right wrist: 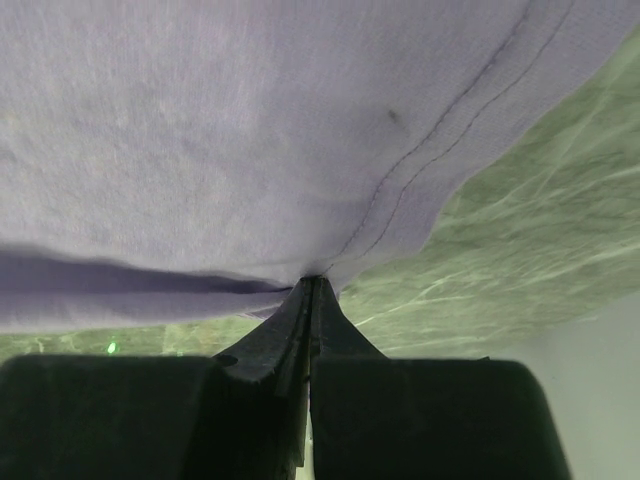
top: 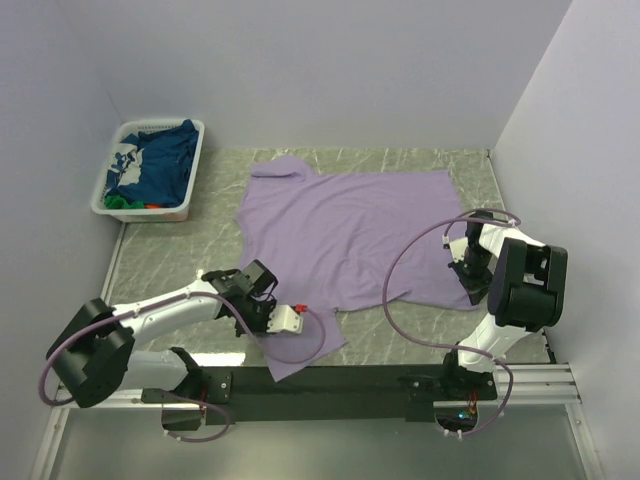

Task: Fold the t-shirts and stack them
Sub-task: Flatten the tshirt out

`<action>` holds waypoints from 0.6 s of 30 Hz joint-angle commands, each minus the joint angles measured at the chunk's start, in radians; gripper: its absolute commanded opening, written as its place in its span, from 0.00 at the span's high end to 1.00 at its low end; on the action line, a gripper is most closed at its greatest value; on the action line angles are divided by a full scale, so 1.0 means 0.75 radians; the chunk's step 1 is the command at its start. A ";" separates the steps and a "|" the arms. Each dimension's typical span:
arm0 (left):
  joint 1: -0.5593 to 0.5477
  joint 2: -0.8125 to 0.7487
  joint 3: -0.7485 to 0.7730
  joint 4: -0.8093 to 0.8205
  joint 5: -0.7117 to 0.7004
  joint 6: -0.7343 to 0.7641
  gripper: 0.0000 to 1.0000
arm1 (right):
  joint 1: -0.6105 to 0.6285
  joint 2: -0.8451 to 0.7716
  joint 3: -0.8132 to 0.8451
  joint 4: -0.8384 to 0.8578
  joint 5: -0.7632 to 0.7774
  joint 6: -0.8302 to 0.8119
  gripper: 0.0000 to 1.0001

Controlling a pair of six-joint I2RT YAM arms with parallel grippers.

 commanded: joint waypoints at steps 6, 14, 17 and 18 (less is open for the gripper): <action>-0.006 -0.189 -0.044 -0.266 -0.142 0.251 0.99 | -0.009 0.020 0.023 0.097 0.051 -0.050 1.00; 0.002 -0.144 0.026 -0.378 -0.144 0.347 0.98 | -0.007 -0.076 -0.048 0.081 0.045 -0.156 1.00; 0.004 -0.160 0.052 -0.407 -0.172 0.329 0.73 | -0.009 -0.121 -0.028 -0.008 -0.033 -0.195 0.71; 0.024 -0.168 0.062 -0.423 -0.173 0.339 0.67 | -0.011 -0.161 0.000 -0.037 -0.060 -0.203 0.50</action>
